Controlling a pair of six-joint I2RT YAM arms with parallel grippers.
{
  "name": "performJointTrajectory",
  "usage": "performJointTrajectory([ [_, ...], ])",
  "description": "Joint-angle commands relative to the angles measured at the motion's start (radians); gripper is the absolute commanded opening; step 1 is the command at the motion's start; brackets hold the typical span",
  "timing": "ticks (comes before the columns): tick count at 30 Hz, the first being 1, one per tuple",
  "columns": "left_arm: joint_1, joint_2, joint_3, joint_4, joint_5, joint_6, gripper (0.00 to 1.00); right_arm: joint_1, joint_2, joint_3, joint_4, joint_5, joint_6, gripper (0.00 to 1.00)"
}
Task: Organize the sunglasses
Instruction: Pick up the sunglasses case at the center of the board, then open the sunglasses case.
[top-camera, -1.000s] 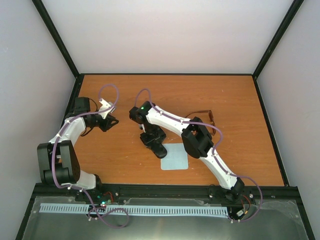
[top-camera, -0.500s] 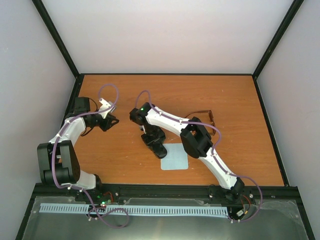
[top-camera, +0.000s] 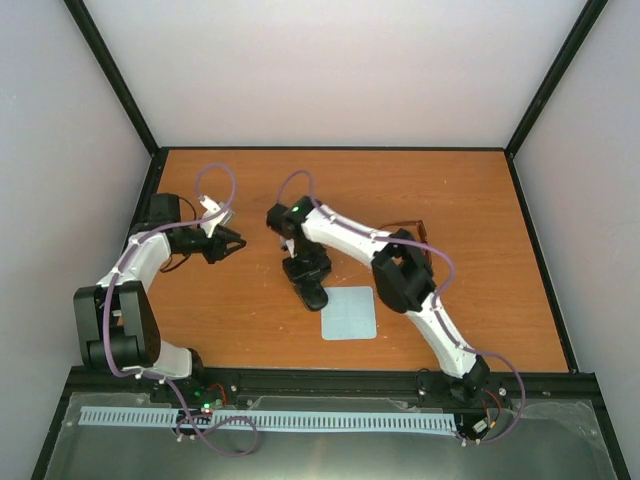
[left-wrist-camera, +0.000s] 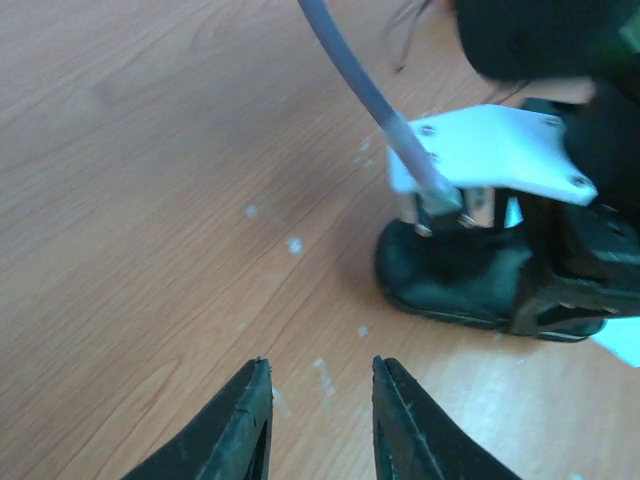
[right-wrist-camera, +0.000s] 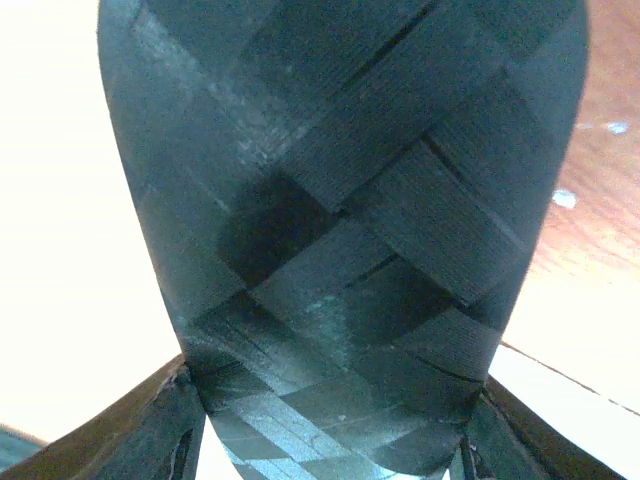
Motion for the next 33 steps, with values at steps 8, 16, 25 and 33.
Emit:
performJointTrajectory([
  [8, -0.106, -0.139, 0.132, -0.206, 0.442, 0.136, 0.18, -0.300, -0.465, -0.415, 0.586, -0.715, 0.052, 0.10],
  [16, -0.214, -0.184, 0.145, 0.055, 0.493, -0.140, 0.17, -0.298, -0.494, -0.482, 0.819, -0.957, 0.119, 0.10],
  [25, -0.225, -0.127, 0.161, 0.089, 0.460, -0.155, 0.16, -0.296, -0.511, -0.483, 0.882, -1.009, 0.148, 0.10],
  [33, -0.239, -0.090, 0.160, 0.107, 0.442, -0.159, 0.16, -0.294, -0.533, -0.490, 0.922, -1.042, 0.162, 0.08],
])
